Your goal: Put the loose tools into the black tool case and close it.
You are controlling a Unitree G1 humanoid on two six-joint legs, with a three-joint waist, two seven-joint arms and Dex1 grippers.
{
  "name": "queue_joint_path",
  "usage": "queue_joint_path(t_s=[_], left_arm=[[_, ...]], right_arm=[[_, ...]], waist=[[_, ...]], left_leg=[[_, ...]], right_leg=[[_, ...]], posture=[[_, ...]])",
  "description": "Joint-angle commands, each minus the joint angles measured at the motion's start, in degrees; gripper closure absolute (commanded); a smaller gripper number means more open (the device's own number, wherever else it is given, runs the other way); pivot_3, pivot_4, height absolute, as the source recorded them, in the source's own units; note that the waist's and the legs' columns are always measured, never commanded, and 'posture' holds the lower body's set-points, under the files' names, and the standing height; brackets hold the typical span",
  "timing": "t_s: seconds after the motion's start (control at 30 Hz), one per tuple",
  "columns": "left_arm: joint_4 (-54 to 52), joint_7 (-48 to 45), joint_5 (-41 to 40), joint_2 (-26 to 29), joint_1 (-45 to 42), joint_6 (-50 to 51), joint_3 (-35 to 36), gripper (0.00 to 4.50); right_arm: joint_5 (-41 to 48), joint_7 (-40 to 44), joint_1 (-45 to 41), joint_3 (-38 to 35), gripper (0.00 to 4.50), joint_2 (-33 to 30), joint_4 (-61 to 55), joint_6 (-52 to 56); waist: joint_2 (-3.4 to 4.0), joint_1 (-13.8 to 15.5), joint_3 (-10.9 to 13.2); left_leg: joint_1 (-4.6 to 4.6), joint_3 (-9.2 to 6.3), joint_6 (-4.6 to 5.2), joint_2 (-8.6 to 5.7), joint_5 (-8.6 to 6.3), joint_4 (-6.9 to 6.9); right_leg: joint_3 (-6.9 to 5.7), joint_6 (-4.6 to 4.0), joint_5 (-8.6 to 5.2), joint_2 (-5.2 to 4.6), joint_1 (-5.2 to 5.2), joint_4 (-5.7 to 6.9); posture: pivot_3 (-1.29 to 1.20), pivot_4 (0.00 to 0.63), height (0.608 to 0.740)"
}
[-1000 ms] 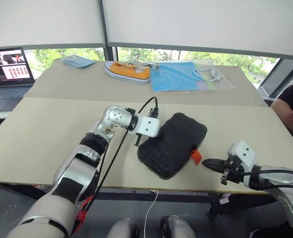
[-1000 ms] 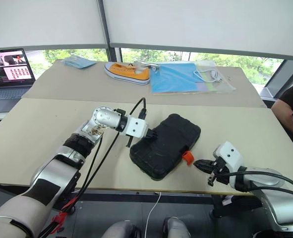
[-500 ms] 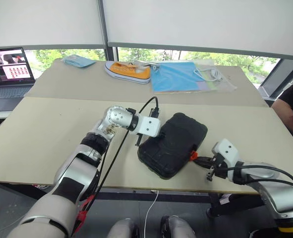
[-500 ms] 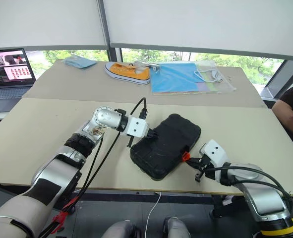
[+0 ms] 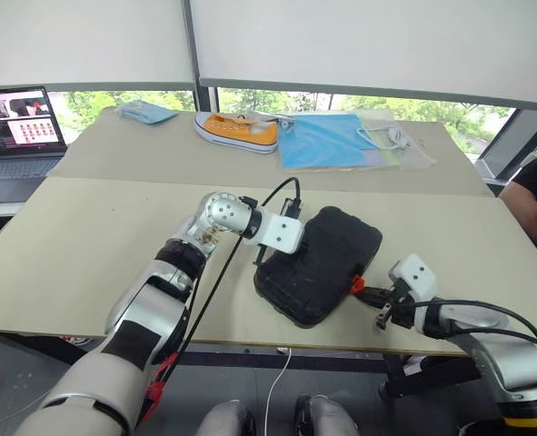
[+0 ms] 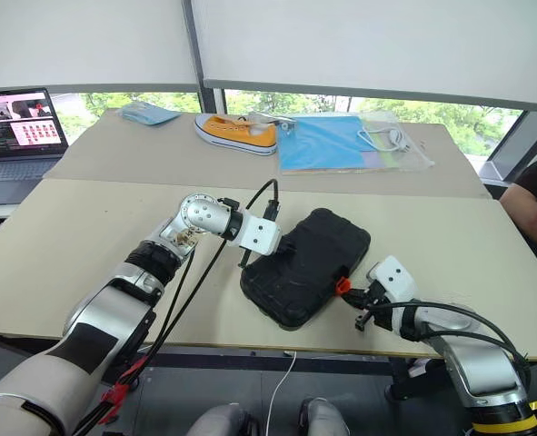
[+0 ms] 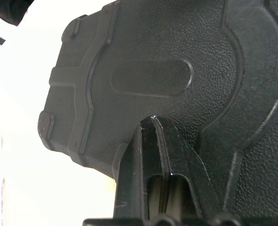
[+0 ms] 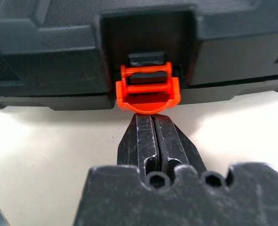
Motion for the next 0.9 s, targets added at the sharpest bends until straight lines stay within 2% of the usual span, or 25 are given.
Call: queue_joint_path(t_s=[0.03, 0.63, 0.9], left_arm=[[2.9, -1.2, 4.2, -2.5, 3.2, -0.7, -5.2, 4.5], [3.9, -1.3, 5.1, -2.3, 3.4, -2.0, -5.1, 4.5], [4.5, -0.7, 5.6, -2.6, 3.2, -2.3, -5.2, 4.5]], right_arm=[[4.1, -0.4, -4.8, -4.4, 4.47, 0.3, -7.1, -0.9], [6.0, -2.0, -6.1, -5.5, 4.47, 1.8, -9.3, 0.8], [2.8, -2.0, -5.3, -2.3, 4.47, 2.3, -8.0, -0.7]], waist=[[0.0, -0.1, 0.0], [0.05, -0.4, 0.0], [0.13, -0.5, -0.1]], left_leg=[[0.0, 0.01, 0.0, 0.0, 0.0, 0.0], [0.0, 0.05, 0.01, 0.01, -0.01, -0.01], [0.06, 0.07, 0.03, 0.02, -0.02, -0.01]], right_leg=[[0.0, 0.0, 0.0, 0.0, 0.0, 0.0], [0.01, 0.0, 0.0, 0.01, -0.03, 0.0], [0.01, 0.01, 0.0, 0.01, 0.01, 0.0]], posture=[[0.0, 0.15, 0.718], [0.0, 0.15, 0.718], [0.0, 0.15, 0.718]])
